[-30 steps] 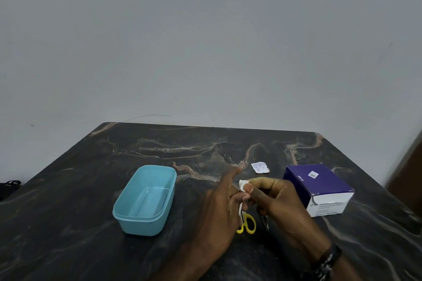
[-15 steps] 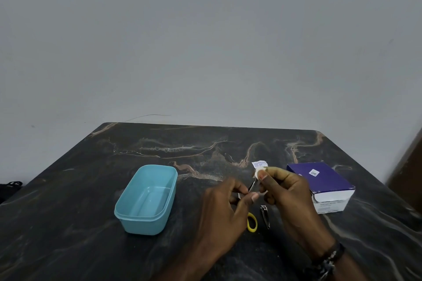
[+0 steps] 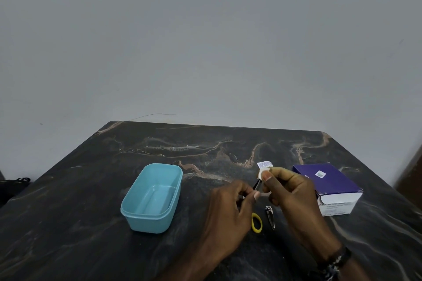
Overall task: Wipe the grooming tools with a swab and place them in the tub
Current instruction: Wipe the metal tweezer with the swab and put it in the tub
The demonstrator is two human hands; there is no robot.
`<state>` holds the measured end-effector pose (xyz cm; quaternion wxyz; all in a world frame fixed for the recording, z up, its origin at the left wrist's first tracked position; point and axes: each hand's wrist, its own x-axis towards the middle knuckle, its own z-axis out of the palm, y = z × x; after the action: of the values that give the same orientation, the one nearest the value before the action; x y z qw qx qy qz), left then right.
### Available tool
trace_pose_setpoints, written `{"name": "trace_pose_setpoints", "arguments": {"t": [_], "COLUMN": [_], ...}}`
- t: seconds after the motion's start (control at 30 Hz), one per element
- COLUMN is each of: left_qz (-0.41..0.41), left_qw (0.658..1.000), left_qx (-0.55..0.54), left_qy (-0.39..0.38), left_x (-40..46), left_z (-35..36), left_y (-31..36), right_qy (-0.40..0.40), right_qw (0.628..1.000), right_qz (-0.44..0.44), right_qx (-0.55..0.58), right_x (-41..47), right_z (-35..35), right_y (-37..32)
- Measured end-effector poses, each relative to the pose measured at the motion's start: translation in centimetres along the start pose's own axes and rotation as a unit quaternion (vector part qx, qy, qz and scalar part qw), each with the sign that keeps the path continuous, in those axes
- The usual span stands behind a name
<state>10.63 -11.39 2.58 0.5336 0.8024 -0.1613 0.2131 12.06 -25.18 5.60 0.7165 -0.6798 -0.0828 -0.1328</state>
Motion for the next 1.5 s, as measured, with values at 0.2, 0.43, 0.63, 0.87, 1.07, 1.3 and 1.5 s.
{"name": "trace_pose_setpoints", "arguments": {"t": [0.2,0.43,0.63,0.87,1.07,1.3,1.5], "left_qz": [-0.01,0.011,0.013,0.014,0.013,0.011,0.019], "left_qw": [1.0,0.999,1.0,1.0,1.0,1.0,1.0], "left_qx": [-0.02,-0.01,-0.011,-0.004,0.004,0.009,0.007], "left_qy": [-0.002,-0.031,-0.018,-0.013,-0.027,-0.014,-0.014], "left_x": [0.1,-0.1,-0.1,-0.1,-0.3,-0.2,-0.2], "left_z": [-0.1,0.0,-0.1,0.0,0.3,-0.1,0.2], "left_y": [-0.2,0.0,0.0,0.1,-0.2,-0.1,0.1], "right_qy": [-0.049,0.029,-0.031,-0.004,0.02,-0.04,0.015], "right_qw": [0.997,0.999,0.999,0.999,0.998,0.998,0.999], "right_qz": [0.032,-0.014,0.021,0.025,0.028,0.057,0.036], "right_qx": [-0.041,0.013,-0.009,0.02,0.047,-0.006,0.038], "right_x": [0.0,0.3,0.1,0.2,0.4,0.0,0.1], "right_z": [0.0,-0.2,0.2,0.1,-0.3,0.0,0.1], "right_y": [0.9,0.5,1.0,1.3,0.8,1.0,0.9]}}
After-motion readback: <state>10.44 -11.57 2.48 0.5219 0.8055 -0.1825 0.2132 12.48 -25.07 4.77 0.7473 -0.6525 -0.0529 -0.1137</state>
